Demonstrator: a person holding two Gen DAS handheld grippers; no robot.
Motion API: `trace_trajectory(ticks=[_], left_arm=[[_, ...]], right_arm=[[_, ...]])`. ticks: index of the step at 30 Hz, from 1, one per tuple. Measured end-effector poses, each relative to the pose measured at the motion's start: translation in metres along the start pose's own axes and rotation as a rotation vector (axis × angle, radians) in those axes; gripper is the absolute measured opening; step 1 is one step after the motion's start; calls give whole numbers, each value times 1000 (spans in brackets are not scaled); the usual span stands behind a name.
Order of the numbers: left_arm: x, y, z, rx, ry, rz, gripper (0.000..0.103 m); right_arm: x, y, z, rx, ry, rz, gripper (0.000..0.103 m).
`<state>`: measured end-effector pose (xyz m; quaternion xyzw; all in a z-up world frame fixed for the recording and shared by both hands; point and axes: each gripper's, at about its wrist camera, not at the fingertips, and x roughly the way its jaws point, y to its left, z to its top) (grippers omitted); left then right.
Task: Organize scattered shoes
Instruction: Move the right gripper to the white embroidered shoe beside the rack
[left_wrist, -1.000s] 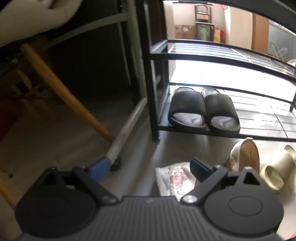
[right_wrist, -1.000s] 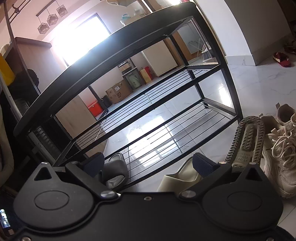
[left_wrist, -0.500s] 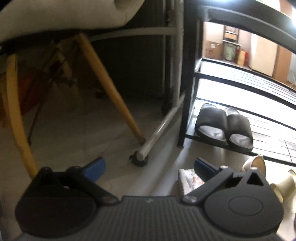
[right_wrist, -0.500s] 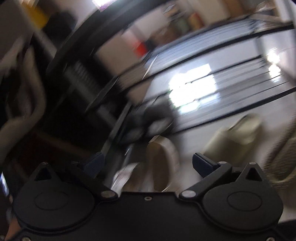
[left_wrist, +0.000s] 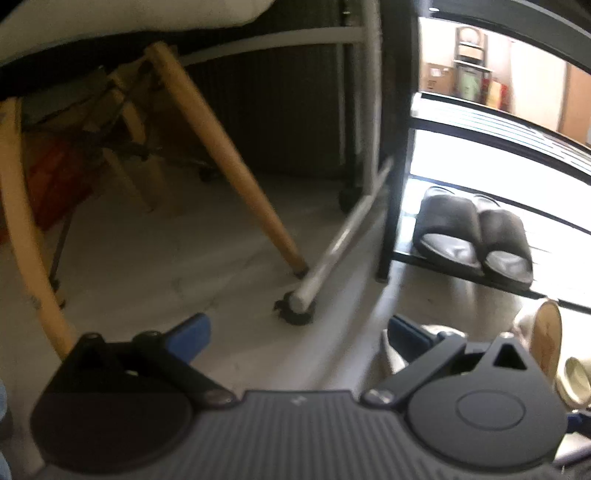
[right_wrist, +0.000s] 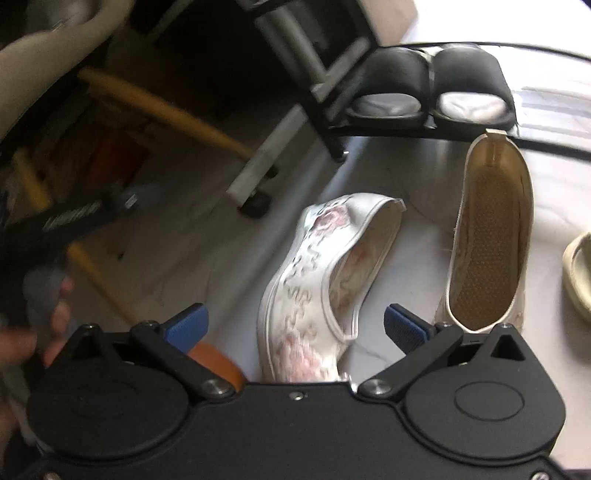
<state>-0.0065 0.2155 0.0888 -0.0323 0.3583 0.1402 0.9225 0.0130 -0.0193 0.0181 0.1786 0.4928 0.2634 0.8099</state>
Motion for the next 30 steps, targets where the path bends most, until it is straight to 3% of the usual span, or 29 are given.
trace_trajectory(ticks=[4,13,23,30], left_arm=[[7,9,2,-46,24,9,102],[11,9,3,-40,42,22,102],[18,5,4,-35,62,8,102],[10,5,6,-50,7,-61,102]], right_arm=[[15,-19,6,153,44,58,103],[60,-45,3,336,93,107,103],[86,-61,-3,426,141,135,103],[102,-63,-1,493,132,85,103]])
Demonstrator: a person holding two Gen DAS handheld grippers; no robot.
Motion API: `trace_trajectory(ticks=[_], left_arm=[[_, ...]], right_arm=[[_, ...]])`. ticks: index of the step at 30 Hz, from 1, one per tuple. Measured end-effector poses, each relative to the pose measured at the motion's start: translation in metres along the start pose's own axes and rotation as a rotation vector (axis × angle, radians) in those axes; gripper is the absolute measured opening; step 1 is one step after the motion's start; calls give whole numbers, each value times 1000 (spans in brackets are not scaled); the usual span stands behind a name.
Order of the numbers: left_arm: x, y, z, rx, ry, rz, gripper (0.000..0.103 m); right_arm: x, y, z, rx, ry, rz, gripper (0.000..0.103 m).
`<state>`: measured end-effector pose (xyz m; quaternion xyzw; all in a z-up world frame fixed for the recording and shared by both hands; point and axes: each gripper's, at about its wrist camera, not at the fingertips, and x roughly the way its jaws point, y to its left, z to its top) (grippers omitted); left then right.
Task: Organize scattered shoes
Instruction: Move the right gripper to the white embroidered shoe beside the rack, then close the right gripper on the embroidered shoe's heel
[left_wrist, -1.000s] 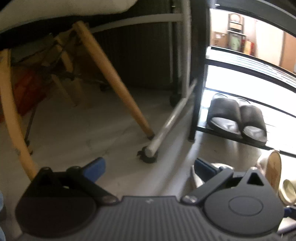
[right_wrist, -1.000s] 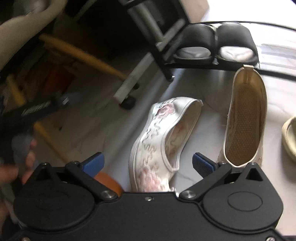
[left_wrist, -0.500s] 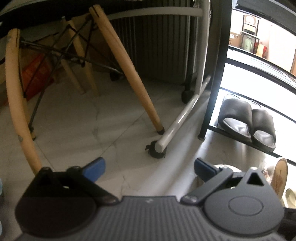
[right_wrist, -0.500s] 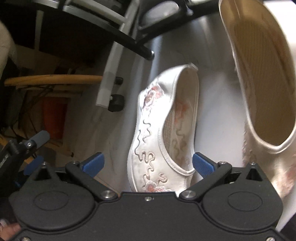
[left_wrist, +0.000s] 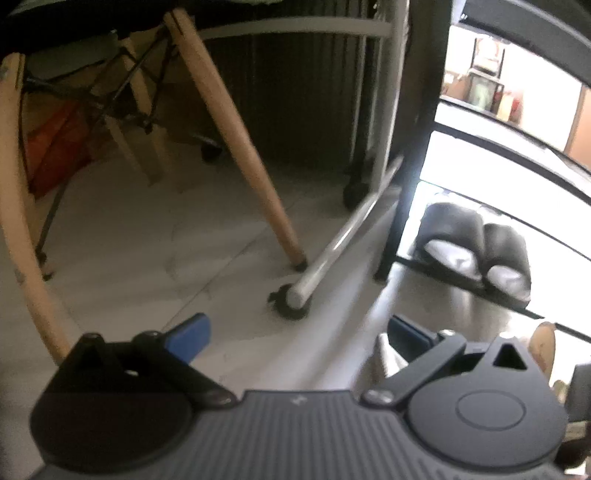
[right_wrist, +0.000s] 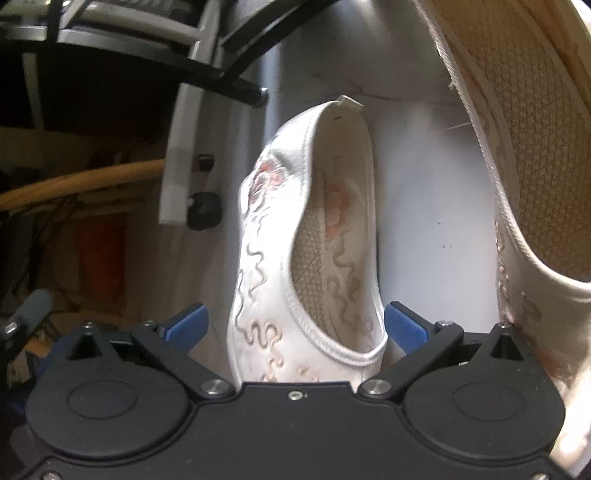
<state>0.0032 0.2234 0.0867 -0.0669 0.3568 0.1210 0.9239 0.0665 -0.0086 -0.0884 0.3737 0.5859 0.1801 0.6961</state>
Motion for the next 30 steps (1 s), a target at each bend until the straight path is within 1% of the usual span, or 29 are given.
trace_trajectory(ticks=[4,7,11,16,19,20,21,22,25,26,27,28,30], left_arm=[[2,0,1,-7,6,-11,102],[2,0,2,-12,2,-15,102],[1,-1,2,-1,-8,-15,102],[2,-4,2,17,-14,-8,102],[3,-4,2,21,-10,-3,102],[3,-4,2,20,-10,-3,102],[4,-4,2,20,-7,-3,102],[4,-4,2,20,-6,-3,102],[4,-4,3,19,-4,-7,102],[4,-3,3,16,-4,-8,102],[4,-2,3,11,-4,-9,102],[3,-1,3,6,-5,-10,102],[3,2,3,-13,-1,-8,102]], right_arm=[[4,0,-1,1,-12,-23,103],[6,3,-4,-28,-16,-45,103],[6,6,-3,-47,-13,-65,103],[5,11,-10,-91,-38,-92,102],[1,14,-14,-111,-75,-97,95],[-1,17,-16,-135,-84,-86,83],[-3,22,-17,-167,-89,-65,67],[-3,25,-18,-185,-93,-56,64],[-3,32,-17,-198,-82,-71,65],[-3,32,-16,-188,-69,-69,72],[-3,28,-14,-153,-58,-62,92],[-3,24,-12,-104,-52,-55,101],[-7,15,-8,-9,-49,-30,101]])
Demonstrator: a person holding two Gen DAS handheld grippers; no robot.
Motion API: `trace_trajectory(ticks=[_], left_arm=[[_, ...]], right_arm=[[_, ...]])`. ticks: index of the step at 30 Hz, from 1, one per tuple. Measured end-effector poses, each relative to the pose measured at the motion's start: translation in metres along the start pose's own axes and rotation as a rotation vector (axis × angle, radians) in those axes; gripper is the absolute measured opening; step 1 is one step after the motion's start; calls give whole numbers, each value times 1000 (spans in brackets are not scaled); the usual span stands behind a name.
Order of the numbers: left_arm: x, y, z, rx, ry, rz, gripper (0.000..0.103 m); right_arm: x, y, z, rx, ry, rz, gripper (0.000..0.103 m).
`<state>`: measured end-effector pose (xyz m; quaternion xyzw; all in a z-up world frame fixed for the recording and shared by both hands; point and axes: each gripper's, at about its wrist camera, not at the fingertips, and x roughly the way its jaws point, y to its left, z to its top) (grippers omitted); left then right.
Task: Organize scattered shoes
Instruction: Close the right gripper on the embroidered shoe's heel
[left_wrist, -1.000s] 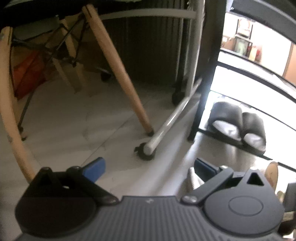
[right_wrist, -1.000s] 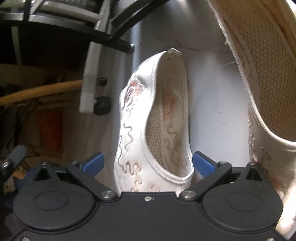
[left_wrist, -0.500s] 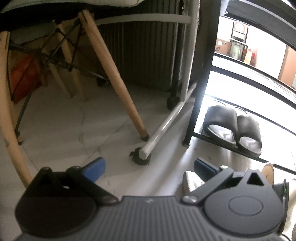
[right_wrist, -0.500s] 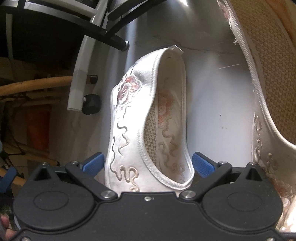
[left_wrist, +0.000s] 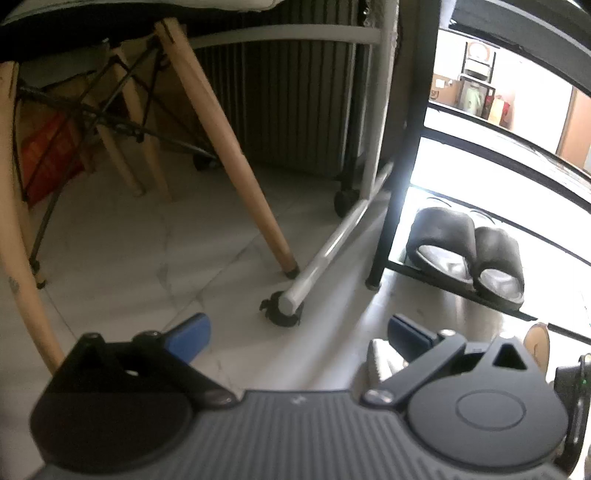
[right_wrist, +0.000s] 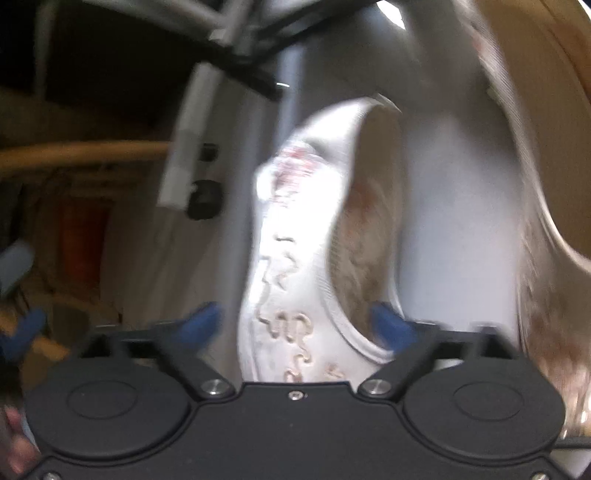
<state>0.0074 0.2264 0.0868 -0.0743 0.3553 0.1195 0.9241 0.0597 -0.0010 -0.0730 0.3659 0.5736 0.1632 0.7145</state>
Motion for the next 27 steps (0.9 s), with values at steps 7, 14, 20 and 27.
trace_trajectory(ticks=[7,14,20,27], left_arm=[[2,5,1,-39,17,-8,102],[0,1,0,-17,16,-8,102],[3,1,0,-23,24,-6,102],[3,2,0,-24,21,-4,102]], right_arm=[[-32,-25,8,171,-27,64,103],[0,-24,-4,142,81,1,103],[22,-21,-8,182,82,29,103],[22,2,-14,-3,19,-15,85]])
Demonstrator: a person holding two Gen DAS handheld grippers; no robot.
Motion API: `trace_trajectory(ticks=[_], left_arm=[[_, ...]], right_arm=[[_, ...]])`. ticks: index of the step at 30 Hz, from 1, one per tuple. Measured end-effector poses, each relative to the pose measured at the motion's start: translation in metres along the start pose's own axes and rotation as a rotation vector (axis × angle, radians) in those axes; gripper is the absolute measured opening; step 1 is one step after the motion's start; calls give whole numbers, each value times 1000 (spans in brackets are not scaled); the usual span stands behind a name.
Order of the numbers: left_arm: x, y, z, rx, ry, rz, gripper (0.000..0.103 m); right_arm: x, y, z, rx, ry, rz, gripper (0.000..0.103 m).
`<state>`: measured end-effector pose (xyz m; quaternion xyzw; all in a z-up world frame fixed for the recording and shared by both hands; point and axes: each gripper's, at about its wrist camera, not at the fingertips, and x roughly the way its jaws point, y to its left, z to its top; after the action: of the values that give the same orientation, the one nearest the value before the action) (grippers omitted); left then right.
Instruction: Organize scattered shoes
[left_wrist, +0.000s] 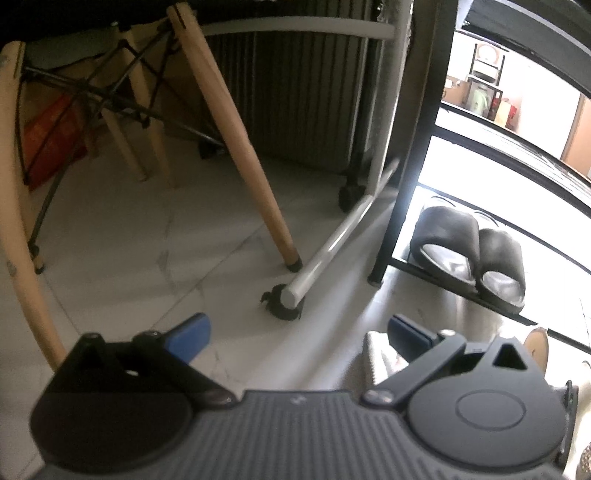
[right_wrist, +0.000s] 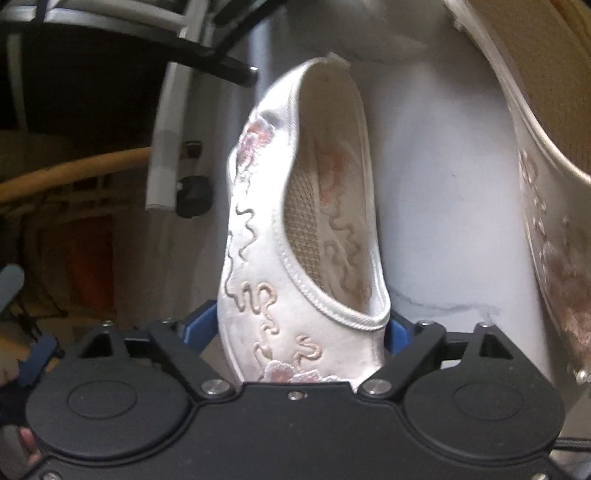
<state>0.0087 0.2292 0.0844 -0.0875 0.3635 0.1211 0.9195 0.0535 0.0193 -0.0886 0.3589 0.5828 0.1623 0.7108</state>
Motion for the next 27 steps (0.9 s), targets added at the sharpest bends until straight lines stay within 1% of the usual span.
trace_trajectory(ticks=[4,7,9,13,14,17,19,21,22,23,24,25,27], left_arm=[[1,1,0,-5,3,2,102],[1,1,1,-11,0,-1,102],[0,1,1,-14,-1,-3,102],[-1,1,1,-17,-3,-8,102],[-1,1,1,-17,-4,-9,102],[-1,0,1,-11,-3,-7,102],[-1,0,1,-11,-1,-4,102],[0,1,1,-16,2,-2,102],[1,1,1,-19,5,-2,102],[1,2,1,-23,7,-1,102],[1,3,0,-27,10,-2,102],[1,3,0,-30,10,-3,102],[0,4,1,-37,7,-7,102]], right_arm=[[-5,12,-4,-106,-50,-65,83],[-14,20,-9,-182,-103,-137,82],[-25,24,-15,-216,-157,-219,82],[-43,23,-28,-281,-271,-440,82],[-42,25,-27,-297,-281,-484,82],[-30,31,-24,-356,-260,-569,82],[-23,34,-26,-365,-254,-601,85],[-17,35,-24,-363,-230,-605,92],[-15,36,-23,-360,-216,-604,92],[-13,36,-20,-351,-191,-594,95],[-13,35,-17,-333,-158,-578,100],[-14,35,-15,-316,-140,-566,100],[-27,34,-8,-275,-144,-516,101]])
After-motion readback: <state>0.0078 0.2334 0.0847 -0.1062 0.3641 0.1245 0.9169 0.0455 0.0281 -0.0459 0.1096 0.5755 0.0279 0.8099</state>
